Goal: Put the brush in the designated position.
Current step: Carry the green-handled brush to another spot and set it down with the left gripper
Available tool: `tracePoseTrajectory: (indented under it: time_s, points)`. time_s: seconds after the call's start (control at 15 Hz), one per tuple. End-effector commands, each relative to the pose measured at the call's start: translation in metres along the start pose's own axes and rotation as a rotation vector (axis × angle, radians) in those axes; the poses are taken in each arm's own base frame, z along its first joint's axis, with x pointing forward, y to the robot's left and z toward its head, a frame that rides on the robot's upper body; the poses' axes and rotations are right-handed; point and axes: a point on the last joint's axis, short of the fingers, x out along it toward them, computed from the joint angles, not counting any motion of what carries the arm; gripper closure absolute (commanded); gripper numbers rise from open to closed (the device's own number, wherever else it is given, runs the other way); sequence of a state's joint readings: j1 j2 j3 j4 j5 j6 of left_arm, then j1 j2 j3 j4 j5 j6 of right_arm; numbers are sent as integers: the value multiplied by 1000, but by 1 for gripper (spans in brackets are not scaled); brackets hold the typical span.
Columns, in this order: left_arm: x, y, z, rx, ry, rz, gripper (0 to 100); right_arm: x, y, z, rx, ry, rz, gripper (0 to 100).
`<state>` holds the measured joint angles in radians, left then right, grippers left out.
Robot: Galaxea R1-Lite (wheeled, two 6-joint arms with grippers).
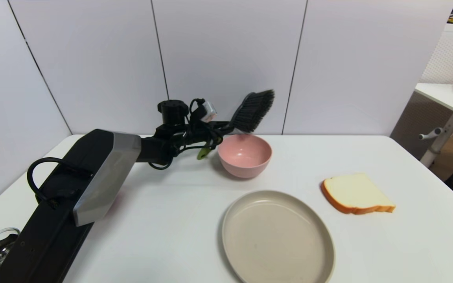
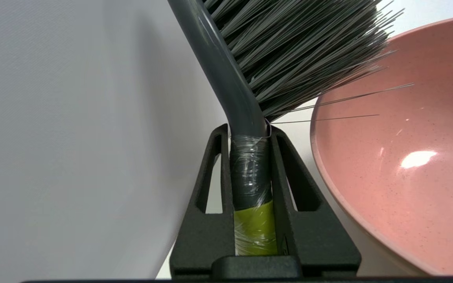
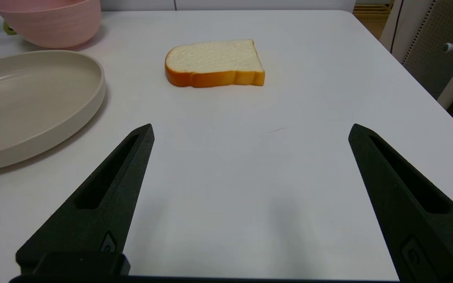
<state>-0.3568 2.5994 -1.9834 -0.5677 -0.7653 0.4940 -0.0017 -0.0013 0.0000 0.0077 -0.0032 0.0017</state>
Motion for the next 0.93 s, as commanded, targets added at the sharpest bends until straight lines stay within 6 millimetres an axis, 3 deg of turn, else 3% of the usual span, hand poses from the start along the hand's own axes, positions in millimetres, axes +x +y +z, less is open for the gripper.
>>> tracePoseTrajectory:
  time_s: [0.07,0.73,0.8,0.93]
  points:
    - [0,1,0,1,-1,1,100,0,0,0,0,3,0,0]
    - [-1,0,4,-23,22,-9,100,0,0,0,0,3,0,0]
    - [0,-1,4,-27,29,-6,0,0,0,0,0,3,0,0]
    - [0,-2,2,-42,44,-11,0,0,0,0,0,3,0,0]
